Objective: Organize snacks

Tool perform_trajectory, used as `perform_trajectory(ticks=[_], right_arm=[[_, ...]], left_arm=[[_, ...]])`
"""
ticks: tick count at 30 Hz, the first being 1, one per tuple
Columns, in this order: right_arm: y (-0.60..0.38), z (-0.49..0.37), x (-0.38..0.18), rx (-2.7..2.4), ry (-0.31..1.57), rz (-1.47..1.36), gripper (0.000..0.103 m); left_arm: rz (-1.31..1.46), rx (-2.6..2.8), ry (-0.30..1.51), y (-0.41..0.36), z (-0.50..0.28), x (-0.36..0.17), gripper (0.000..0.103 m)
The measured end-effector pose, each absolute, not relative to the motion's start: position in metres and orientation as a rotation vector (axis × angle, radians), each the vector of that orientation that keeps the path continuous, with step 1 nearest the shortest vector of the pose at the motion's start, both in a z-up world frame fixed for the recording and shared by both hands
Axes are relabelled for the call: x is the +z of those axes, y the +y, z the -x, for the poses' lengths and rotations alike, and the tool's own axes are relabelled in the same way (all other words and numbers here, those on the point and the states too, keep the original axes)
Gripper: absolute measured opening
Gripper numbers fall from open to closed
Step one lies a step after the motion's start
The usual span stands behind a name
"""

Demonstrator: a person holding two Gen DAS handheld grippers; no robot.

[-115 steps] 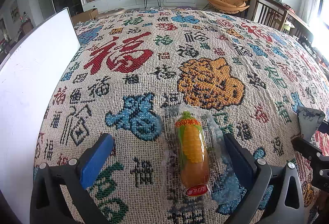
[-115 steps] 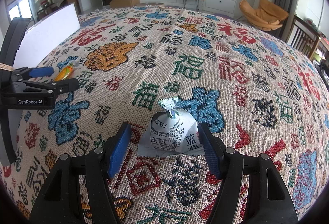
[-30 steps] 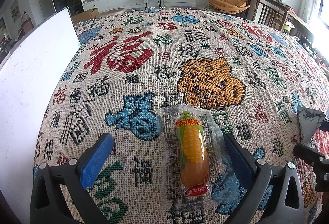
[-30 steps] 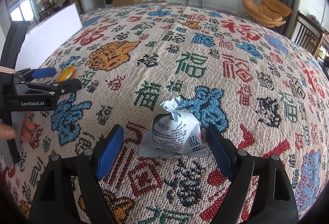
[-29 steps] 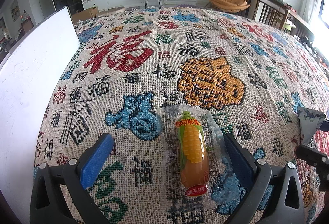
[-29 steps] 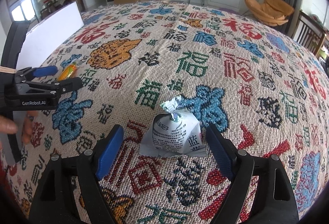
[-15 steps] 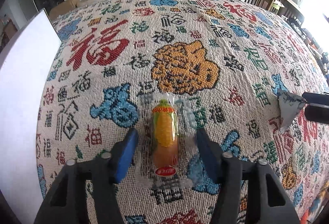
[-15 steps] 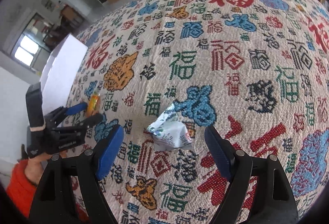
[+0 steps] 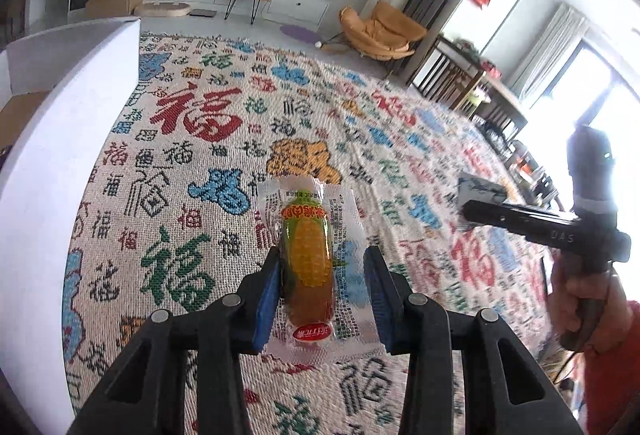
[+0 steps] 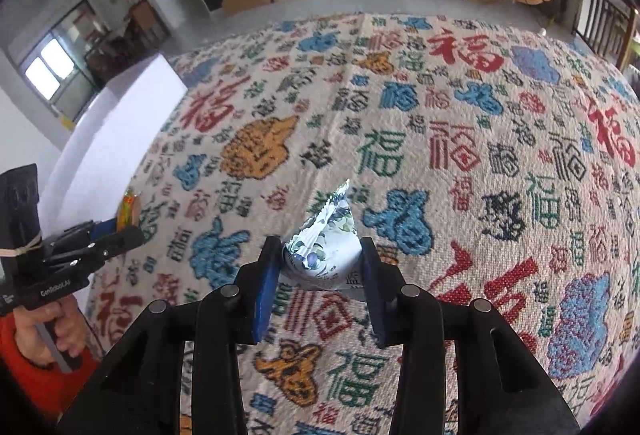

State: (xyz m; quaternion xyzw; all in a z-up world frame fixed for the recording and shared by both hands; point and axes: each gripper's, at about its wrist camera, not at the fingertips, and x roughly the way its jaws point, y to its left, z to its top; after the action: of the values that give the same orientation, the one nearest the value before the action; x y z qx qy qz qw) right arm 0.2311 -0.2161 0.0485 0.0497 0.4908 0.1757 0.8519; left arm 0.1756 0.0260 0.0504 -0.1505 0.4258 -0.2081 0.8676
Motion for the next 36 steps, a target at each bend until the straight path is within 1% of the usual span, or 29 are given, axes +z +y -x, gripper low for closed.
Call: perform_trajectory(ticks=[4, 7, 10, 13, 15, 16, 17, 18, 19, 20, 21, 23, 25, 29, 31, 34, 36], right_arm=[[-0.167, -0.227, 0.092, 0.503, 0.961, -0.124, 0.041], [-0.105, -0.223, 0.125, 0.639, 0.904, -0.123, 0.041], [-0.034, -0.216, 0.15, 0.796, 0.879, -0.131, 0.041], [0.042, -0.21, 0.157, 0.915, 0.885, -0.116, 0.042], [0.086, -0.205, 0.153, 0.96, 0.897, -0.091, 0.043], [0.107, -0.204, 0.149, 0.97, 0.908, -0.076, 0.045], [0.127, -0.205, 0.142, 0.973, 0.922, -0.063, 0.047], [0.141, -0.205, 0.136, 0.964, 0.934, -0.044, 0.051], [0.153, -0.206, 0.128, 0.938, 0.95, -0.011, 0.063], [0.162, -0.209, 0.122, 0.901, 0.962, 0.02, 0.067], [0.166, -0.21, 0.118, 0.86, 0.973, 0.047, 0.067], [0.164, -0.211, 0.116, 0.843, 0.983, 0.051, 0.067], [0.156, -0.209, 0.119, 0.834, 0.971, 0.066, 0.067], [0.149, -0.2, 0.127, 0.804, 0.913, 0.146, 0.07], [0.147, -0.196, 0.128, 0.793, 0.904, 0.166, 0.07], [0.148, -0.191, 0.125, 0.792, 0.916, 0.175, 0.071], [0.15, -0.187, 0.12, 0.787, 0.927, 0.187, 0.073]], left_arm=[[0.387, -0.424, 0.787, 0.076, -0.148, 0.105, 0.04], [0.382, -0.323, 0.747, 0.136, -0.131, 0.138, 0.04], [0.331, -0.162, 0.737, 0.194, -0.12, 0.149, 0.041], [0.295, -0.006, 0.763, 0.247, -0.107, 0.143, 0.043], [0.277, 0.089, 0.797, 0.272, -0.101, 0.128, 0.049], [0.273, 0.136, 0.816, 0.283, -0.098, 0.119, 0.051], [0.269, 0.174, 0.839, 0.289, -0.097, 0.109, 0.056], [0.27, 0.197, 0.855, 0.293, -0.095, 0.101, 0.061], [0.272, 0.223, 0.868, 0.295, -0.094, 0.093, 0.064], [0.272, 0.248, 0.872, 0.296, -0.091, 0.088, 0.069], [0.267, 0.263, 0.867, 0.295, -0.089, 0.086, 0.075], [0.229, 0.291, 0.844, 0.286, -0.086, 0.084, 0.082], [0.151, 0.35, 0.813, 0.275, -0.083, 0.089, 0.086], [0.049, 0.517, 0.779, 0.257, -0.074, 0.105, 0.103], [0.066, 0.538, 0.754, 0.257, -0.07, 0.112, 0.103], [0.175, 0.49, 0.75, 0.269, -0.062, 0.115, 0.103], [0.201, 0.488, 0.738, 0.274, -0.058, 0.118, 0.103]])
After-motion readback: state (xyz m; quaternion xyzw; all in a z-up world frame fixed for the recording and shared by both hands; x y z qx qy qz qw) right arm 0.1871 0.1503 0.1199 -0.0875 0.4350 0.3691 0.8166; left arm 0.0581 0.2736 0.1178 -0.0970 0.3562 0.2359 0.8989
